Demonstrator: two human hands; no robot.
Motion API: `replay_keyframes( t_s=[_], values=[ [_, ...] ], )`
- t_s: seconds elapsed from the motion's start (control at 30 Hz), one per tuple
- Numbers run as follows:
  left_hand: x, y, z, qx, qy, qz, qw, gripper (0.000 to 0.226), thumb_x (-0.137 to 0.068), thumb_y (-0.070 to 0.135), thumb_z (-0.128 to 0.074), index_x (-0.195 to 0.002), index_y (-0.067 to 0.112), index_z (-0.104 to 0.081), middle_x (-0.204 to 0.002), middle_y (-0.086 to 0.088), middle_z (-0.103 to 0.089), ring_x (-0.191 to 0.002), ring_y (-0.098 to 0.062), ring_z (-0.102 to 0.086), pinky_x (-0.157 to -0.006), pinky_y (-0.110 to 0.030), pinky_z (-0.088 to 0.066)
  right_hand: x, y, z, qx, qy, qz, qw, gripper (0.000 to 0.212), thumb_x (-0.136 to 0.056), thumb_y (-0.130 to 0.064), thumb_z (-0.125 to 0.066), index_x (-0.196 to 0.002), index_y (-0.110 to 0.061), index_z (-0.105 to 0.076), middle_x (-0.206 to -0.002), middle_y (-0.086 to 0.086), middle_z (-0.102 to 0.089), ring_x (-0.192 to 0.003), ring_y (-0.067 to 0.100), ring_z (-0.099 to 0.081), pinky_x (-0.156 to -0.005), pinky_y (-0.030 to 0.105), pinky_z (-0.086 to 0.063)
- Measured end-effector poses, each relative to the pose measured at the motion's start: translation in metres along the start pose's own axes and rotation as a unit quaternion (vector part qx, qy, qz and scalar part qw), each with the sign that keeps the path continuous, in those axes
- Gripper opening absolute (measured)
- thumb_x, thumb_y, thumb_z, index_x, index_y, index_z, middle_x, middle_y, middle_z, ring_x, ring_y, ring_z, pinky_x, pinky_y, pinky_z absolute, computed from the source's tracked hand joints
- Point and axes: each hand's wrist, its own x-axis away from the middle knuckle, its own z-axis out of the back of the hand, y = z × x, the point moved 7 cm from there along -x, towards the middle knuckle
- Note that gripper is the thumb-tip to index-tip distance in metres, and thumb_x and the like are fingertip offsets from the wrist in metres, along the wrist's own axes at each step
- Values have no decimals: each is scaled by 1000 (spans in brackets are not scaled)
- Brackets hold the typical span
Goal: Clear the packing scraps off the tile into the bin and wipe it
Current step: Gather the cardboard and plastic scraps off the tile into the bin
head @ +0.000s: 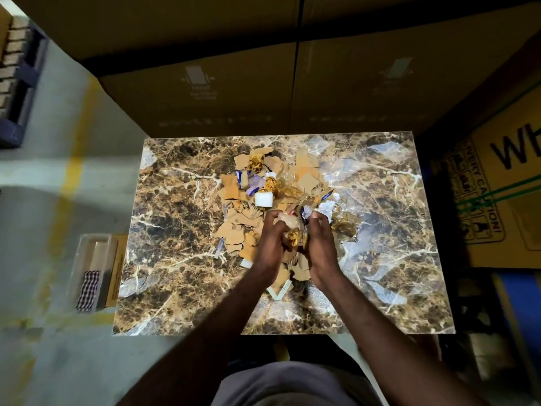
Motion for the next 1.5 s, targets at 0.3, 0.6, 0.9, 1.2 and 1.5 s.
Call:
replay_keyframes(
  t_s=[0.3,0.6,0.9,1.2,1.5],
  values=[
    [26,-2,-67,-68,21,-36,997,66,-100,61,-42,-151,22,-56,-153,3,-60,-142,-11,-54,-124,-41,-40,36,-23,39,-147,87,13,985,72,-96,-73,-51,-157,-36,-48,-158,-21,-49,-143,2,-48,-124,39,-36],
    [69,-14,-150,-205,-160,-143,955,51,-116,27,-31,-167,31,-30,-170,20,-31,-150,15,-30,-114,-6,-31,81,-17,116,-105,241,87,961,42,-92,-62,-69,-121,-32,-63,-121,-7,-74,-112,15,-72,-101,52,-57],
    [118,-76,-226,-233,-276,-111,926,41,-108,32,-34,-141,19,-56,-130,-3,-68,-119,-14,-68,-100,-27,-53,142,-4,216,-92,384,108,912,25,-104,-37,-66,-120,-18,-62,-111,-2,-73,-91,-7,-66,-76,9,-50],
    [177,-142,-319,-282,-337,-89,894,34,-113,30,-33,-137,24,-55,-130,-10,-67,-119,-21,-68,-102,-35,-55,187,25,333,-179,431,125,876,26,-102,-40,-69,-117,-20,-62,-108,-1,-75,-101,12,-73,-92,35,-59],
    [229,-222,-406,-280,-357,-65,889,43,-106,23,-35,-142,21,-58,-137,-2,-67,-125,-16,-66,-105,-34,-54,223,73,464,-191,480,81,852,17,-109,-15,-54,-121,-24,-61,-114,3,-73,-101,19,-72,-83,31,-58]
  ],
)
